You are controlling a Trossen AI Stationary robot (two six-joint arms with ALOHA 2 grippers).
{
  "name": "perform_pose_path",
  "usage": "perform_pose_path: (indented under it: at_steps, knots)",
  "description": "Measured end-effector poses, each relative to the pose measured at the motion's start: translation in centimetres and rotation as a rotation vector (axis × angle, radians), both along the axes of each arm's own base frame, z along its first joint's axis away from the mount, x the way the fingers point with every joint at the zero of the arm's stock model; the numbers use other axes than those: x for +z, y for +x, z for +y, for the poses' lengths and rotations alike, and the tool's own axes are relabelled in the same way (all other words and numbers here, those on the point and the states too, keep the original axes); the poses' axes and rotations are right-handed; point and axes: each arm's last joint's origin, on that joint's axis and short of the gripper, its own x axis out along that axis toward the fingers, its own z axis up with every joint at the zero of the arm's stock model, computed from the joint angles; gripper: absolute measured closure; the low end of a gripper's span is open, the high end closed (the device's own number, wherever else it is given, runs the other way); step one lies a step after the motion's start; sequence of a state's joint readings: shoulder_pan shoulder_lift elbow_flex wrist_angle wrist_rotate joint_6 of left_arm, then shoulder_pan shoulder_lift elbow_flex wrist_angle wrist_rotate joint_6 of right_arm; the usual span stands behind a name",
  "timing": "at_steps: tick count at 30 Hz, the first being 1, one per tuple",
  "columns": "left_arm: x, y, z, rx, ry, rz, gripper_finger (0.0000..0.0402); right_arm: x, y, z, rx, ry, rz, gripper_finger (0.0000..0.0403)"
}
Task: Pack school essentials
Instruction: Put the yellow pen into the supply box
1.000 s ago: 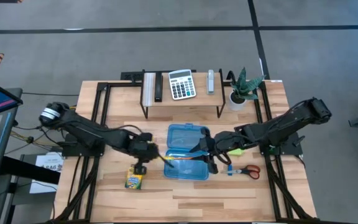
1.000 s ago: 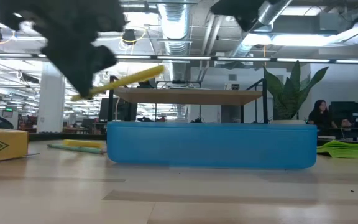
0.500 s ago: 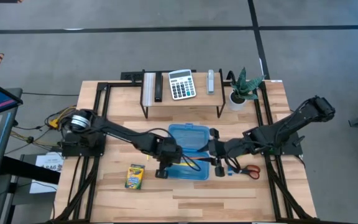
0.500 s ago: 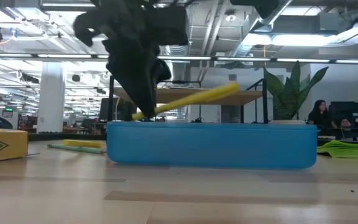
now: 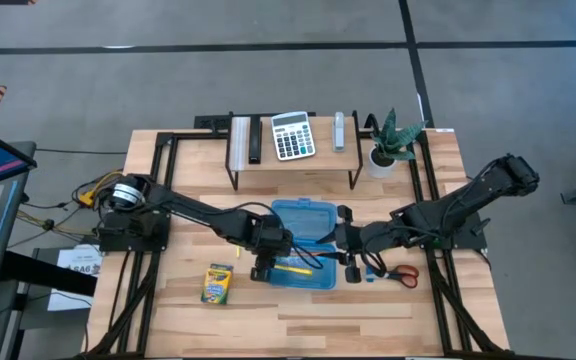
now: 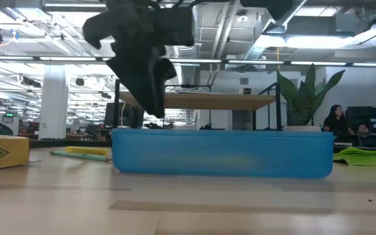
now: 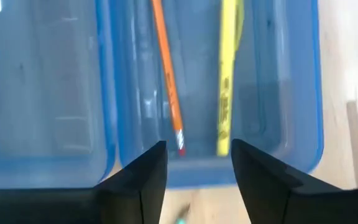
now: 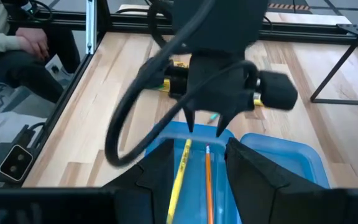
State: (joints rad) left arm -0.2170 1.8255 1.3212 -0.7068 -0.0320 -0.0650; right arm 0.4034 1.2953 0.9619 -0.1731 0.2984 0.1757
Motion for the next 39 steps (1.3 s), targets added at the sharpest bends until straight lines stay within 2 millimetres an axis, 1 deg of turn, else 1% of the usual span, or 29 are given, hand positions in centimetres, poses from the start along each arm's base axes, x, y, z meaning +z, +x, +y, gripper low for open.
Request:
perform_pose_path:
  at_steps: [3,6,10,14,16,21,24,31,39]
  knots:
    - [0.9,-1.0,-0.3,0.012,0.038,0.007,0.0237,0.0,0.0,0.1,0.004,0.000,0.000,0.0239]
    - [1.2,-2.4,-0.5,0.023,0.033,-0.021,0.0248,0.0,-0.1,0.3,0.010,0.000,0.000,0.0240]
    - [1.2,-5.1,-0.2,0.071,-0.002,-0.085,0.0264,0.0,-0.1,0.3,0.009,0.000,0.001,0.0240]
    - [0.9,-8.1,0.8,0.197,-0.029,-0.194,0.0276,0.0,0.0,0.0,0.001,0.001,0.000,0.0240]
    - [0.4,-9.6,1.3,0.261,-0.033,-0.234,0.0279,0.0,0.1,-0.1,-0.005,0.001,0.000,0.0239]
    - [-0.7,-12.3,2.3,0.389,-0.037,-0.259,0.0281,0.0,0.2,-0.4,-0.015,0.002,-0.001,0.0240]
    - [-1.2,-13.0,2.8,0.467,-0.055,-0.249,0.0281,0.0,0.2,-0.5,-0.023,0.006,-0.004,0.0239]
    - [-1.6,-13.0,3.5,0.619,-0.074,-0.254,0.0281,0.0,0.2,-0.5,-0.024,0.011,-0.003,0.0239]
    - [-1.9,-13.5,5.6,0.907,-0.116,-0.189,0.0281,0.0,0.2,-0.5,-0.024,0.012,-0.005,0.0239]
